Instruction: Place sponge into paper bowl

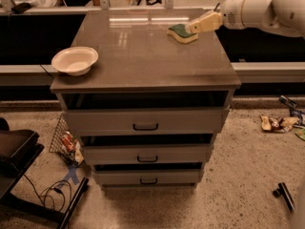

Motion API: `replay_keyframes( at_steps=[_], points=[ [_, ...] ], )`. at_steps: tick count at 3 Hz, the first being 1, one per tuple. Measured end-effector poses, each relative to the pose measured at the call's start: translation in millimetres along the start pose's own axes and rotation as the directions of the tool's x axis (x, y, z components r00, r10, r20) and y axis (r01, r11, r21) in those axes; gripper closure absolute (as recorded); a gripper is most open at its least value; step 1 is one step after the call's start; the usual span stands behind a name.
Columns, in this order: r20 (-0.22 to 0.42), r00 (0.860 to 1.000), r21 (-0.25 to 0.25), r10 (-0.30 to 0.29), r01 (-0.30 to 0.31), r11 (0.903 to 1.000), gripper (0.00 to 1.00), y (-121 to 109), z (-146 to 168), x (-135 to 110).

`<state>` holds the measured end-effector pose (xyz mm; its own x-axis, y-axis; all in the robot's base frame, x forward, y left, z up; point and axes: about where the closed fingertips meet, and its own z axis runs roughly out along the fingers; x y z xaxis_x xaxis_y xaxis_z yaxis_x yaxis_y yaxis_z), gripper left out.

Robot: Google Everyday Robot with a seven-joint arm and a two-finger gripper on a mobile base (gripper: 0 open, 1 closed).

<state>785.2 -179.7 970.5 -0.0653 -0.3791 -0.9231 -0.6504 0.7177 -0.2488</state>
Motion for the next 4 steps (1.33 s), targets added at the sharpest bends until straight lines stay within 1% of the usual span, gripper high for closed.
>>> replay_keyframes(
  at_steps=[1,2,3,4],
  points=[
    [0.037,0.999,0.002,-0.007,0.007,1.0,0.0,-17.5,50.3,-8.0],
    [0.035,0.999,0.0,-0.006,0.006,1.0,0.0,-16.4,50.7,-7.2],
    [0.019,0.999,0.003,0.032,-0.032,0.9995,0.0,-23.8,71.1,0.6],
    [-0.019,0.996,0.007,0.086,-0.085,0.9963,0.0,-34.7,102.2,19.3]
  ],
)
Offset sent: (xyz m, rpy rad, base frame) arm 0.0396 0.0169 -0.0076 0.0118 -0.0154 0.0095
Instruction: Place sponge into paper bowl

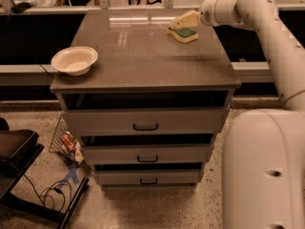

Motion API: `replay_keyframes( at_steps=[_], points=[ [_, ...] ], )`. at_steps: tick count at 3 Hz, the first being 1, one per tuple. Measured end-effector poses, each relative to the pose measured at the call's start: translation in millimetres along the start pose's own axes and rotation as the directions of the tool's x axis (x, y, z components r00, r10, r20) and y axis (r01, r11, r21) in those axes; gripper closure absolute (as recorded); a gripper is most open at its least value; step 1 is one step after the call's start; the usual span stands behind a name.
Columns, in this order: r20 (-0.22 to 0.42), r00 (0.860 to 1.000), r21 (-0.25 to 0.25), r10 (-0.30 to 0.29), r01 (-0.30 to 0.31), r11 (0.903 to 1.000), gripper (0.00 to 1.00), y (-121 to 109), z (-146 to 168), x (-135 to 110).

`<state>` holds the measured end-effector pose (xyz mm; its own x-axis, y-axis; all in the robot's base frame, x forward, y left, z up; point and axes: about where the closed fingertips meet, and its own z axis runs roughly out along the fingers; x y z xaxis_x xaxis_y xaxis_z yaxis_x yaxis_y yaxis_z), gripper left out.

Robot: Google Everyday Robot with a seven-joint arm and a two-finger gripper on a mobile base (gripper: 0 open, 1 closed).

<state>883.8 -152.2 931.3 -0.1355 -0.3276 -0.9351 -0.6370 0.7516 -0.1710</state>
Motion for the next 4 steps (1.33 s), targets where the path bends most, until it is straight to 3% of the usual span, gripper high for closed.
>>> replay_keyframes(
  at_steps=[2,4],
  points=[
    [-0.049,0.997,0.017,0.053,-0.052,0.9985,0.0,-21.5,32.8,33.9],
    [-0.08,0.99,0.012,0.118,-0.118,0.993,0.0,-32.6,36.5,79.1]
  ],
)
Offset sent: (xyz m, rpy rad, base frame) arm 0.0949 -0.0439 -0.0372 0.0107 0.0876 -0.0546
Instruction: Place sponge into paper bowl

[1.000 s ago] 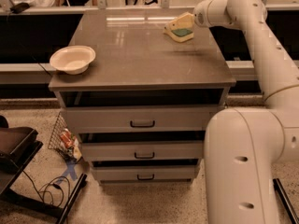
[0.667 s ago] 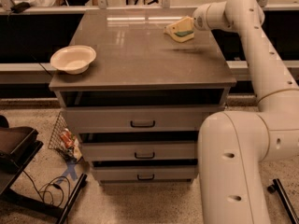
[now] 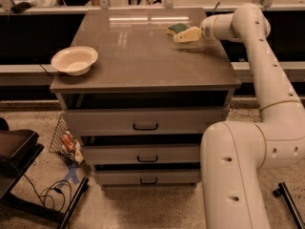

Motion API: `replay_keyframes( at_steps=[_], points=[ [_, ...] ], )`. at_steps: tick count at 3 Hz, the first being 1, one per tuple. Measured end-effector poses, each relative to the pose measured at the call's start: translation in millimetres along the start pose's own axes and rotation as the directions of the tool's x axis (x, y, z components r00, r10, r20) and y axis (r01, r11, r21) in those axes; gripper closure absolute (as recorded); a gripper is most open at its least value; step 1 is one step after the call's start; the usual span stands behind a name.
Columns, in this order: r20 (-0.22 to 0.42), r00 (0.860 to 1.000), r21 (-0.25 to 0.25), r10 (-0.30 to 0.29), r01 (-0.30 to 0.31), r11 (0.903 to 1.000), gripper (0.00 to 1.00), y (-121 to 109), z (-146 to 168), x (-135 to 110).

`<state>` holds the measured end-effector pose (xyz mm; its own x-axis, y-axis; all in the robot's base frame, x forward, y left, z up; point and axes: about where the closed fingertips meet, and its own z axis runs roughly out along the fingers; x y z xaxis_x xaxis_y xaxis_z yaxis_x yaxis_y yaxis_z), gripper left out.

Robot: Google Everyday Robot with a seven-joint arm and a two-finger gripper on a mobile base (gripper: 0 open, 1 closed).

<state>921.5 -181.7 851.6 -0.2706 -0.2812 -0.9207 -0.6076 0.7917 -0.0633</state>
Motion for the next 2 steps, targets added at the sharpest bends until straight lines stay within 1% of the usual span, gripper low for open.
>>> replay_keyframes(
  at_steps=[1,2],
  points=[
    [-0.016,0.999,-0.029,0.032,-0.033,0.9991,0.26,4.5,11.7,20.6],
    [-0.018,0.999,-0.031,0.032,-0.032,0.999,0.49,6.1,14.2,21.2]
  ],
)
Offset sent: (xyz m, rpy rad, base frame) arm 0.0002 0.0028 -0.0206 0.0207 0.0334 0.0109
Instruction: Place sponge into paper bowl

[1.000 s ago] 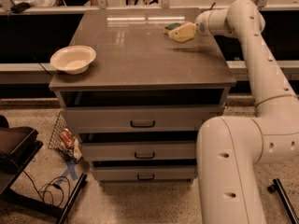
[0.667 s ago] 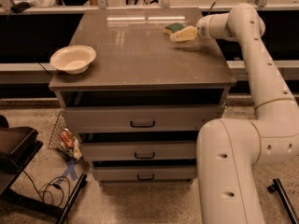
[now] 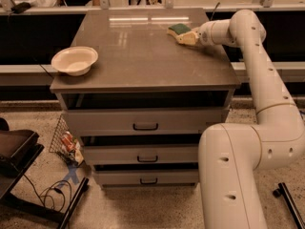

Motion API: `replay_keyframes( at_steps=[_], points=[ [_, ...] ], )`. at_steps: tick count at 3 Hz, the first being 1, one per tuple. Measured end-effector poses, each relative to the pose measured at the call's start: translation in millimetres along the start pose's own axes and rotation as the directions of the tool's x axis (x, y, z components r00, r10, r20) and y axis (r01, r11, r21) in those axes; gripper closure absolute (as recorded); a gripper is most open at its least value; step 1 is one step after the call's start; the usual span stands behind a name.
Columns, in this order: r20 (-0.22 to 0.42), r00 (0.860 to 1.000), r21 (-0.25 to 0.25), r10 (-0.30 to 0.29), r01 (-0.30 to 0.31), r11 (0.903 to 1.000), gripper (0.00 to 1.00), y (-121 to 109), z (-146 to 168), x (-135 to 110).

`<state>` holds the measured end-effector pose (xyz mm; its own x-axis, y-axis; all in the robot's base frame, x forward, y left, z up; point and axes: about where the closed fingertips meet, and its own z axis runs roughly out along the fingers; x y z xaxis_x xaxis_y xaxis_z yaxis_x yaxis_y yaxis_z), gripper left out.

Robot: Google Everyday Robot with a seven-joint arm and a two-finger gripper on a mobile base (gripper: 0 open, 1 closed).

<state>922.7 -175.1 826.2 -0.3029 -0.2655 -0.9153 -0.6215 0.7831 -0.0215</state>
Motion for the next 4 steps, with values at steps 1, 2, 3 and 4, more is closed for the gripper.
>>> replay_keyframes(
  at_steps=[1,2,3,4],
  points=[
    [-0.004,1.0,-0.006,0.001,-0.001,1.0,0.8,2.8,4.9,2.2],
    [-0.005,1.0,-0.008,0.002,-0.002,1.0,1.0,3.8,6.5,2.8],
    [-0.007,1.0,-0.01,-0.001,0.0,1.0,1.0,5.2,8.1,2.7],
    [-0.007,1.0,-0.01,-0.001,0.001,1.0,1.0,5.4,7.5,1.6]
  ],
)
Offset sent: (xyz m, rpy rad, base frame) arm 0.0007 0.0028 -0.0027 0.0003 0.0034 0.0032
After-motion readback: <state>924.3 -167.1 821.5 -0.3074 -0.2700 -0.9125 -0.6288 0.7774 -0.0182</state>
